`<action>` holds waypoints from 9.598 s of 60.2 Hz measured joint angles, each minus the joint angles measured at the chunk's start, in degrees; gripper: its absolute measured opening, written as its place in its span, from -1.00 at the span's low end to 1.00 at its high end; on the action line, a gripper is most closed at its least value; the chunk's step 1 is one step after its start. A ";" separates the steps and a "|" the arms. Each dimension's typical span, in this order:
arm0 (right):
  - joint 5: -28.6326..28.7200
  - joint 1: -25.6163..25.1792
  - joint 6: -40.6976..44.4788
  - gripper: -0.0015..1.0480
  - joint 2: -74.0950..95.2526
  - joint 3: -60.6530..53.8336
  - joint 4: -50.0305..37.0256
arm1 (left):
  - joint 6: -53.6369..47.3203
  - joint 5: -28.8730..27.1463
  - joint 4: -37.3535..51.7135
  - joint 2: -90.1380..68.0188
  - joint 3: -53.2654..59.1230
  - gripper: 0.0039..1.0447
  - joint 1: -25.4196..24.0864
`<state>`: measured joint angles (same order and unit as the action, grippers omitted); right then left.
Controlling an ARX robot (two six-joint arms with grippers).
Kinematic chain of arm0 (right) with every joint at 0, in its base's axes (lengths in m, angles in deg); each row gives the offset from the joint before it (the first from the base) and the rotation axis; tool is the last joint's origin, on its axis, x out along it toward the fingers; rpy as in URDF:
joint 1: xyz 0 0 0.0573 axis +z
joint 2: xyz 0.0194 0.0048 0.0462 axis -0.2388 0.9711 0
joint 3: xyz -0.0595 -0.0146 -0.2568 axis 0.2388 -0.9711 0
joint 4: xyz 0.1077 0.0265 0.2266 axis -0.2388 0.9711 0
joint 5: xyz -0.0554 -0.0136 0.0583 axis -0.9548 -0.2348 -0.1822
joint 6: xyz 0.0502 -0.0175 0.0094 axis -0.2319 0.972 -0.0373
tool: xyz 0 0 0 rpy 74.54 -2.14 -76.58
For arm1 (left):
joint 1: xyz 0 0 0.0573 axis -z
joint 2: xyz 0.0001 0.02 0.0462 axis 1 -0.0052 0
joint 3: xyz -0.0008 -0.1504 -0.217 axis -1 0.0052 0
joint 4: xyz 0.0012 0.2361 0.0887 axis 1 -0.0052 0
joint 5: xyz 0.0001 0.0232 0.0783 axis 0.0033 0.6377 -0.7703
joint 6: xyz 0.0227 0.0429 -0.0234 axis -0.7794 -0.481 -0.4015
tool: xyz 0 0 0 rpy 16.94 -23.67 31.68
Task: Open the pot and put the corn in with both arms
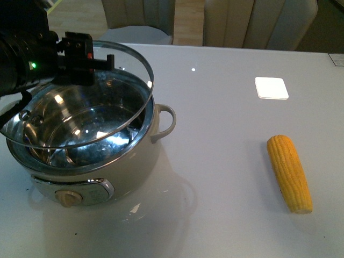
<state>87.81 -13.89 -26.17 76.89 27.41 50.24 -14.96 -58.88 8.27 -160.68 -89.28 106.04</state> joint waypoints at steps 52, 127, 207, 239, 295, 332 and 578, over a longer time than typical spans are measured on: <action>0.00 0.00 0.00 0.83 0.00 0.00 0.00 | -1.60 10.36 7.08 8.33 5.16 -0.19 -39.50; 0.00 0.00 0.00 0.83 0.00 0.00 0.00 | -4.46 16.50 36.76 -42.10 -6.45 -0.19 -44.81; 0.00 0.00 0.00 0.83 0.00 0.02 0.00 | -3.65 19.56 33.55 -24.30 0.92 0.87 -44.72; 0.02 0.00 0.00 0.83 0.00 0.00 0.00 | 0.87 27.08 5.29 40.44 24.79 0.35 -36.63; -0.02 0.02 0.00 0.83 0.00 0.00 0.02 | -0.35 7.91 -17.33 81.57 40.11 -0.94 -16.52; 0.00 0.02 0.00 0.83 0.00 0.00 0.00 | -0.35 7.89 -31.01 95.38 40.11 -0.94 -16.48; 10.97 26.64 -16.90 -0.22 90.77 48.44 -7.34 | -0.55 7.89 -41.07 105.11 40.11 0.87 -16.48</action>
<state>98.78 12.75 -43.07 167.66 75.84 42.90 -15.51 -50.98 -32.80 -55.57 -49.17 89.56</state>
